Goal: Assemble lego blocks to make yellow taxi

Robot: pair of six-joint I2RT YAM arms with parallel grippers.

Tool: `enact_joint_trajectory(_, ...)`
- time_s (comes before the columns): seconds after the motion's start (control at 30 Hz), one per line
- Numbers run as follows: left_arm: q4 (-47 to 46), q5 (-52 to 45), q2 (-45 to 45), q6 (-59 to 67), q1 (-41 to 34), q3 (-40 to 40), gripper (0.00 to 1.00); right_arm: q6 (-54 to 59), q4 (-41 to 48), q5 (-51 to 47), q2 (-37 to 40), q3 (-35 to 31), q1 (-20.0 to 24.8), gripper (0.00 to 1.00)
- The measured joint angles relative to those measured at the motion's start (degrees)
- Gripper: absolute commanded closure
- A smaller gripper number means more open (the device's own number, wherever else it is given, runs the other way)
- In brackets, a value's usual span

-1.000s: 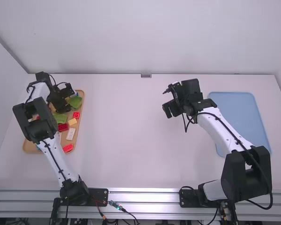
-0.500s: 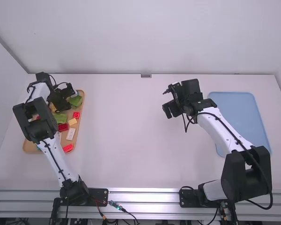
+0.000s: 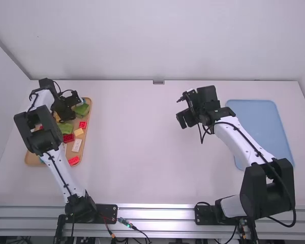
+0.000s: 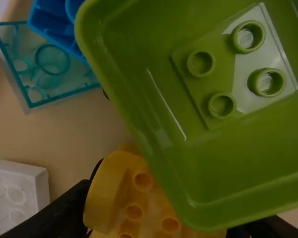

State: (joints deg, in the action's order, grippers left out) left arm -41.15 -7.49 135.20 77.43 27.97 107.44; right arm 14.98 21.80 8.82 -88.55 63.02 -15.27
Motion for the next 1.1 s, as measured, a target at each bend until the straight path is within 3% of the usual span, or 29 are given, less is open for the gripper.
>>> enact_joint_trajectory(0.07,0.13,-0.02,-0.02,0.0,0.04,0.04,0.62,0.15,-0.02,0.04,0.0,0.02,0.0,0.01)
enact_joint_trajectory(0.2,0.11,-0.02,-0.33,0.02,0.04,0.2,0.66,-0.02,-0.02,-0.02,0.0,0.02,0.0,0.01)
enact_joint_trajectory(0.3,0.09,-0.02,-0.33,-0.02,0.04,0.2,0.55,0.04,-0.02,0.02,-0.02,0.02,0.0,0.01)
enact_joint_trajectory(0.43,-0.13,0.39,-0.33,-1.16,-0.15,0.44,0.56,0.0,-0.04,0.02,0.0,0.02,0.0,0.01)
enact_joint_trajectory(0.5,-0.17,1.7,-0.33,-2.51,-0.39,0.79,0.49,0.0,-0.13,0.0,-0.02,0.02,0.0,0.01)
enact_joint_trajectory(0.57,-0.68,2.62,-0.31,-3.06,-0.5,1.07,0.41,0.0,-0.13,0.02,0.0,0.02,0.0,0.01)
enact_joint_trajectory(0.6,-1.2,3.17,-0.31,-3.41,-0.5,1.36,0.2,0.0,-0.13,0.0,0.0,0.02,0.0,0.01)
enact_joint_trajectory(0.67,-1.2,3.54,-0.31,-3.74,-0.5,1.53,0.09,0.0,-0.04,0.02,0.0,0.02,0.0,0.01)
enact_joint_trajectory(0.8,-1.55,3.69,-0.31,-4.28,-0.55,1.6,0.01,0.04,0.31,0.0,0.0,0.02,0.0,0.01)
enact_joint_trajectory(1.1,-1.14,2.16,-0.31,-4.09,0.22,1.57,0.01,0.04,0.46,0.0,0.0,0.02,0.0,0.01)
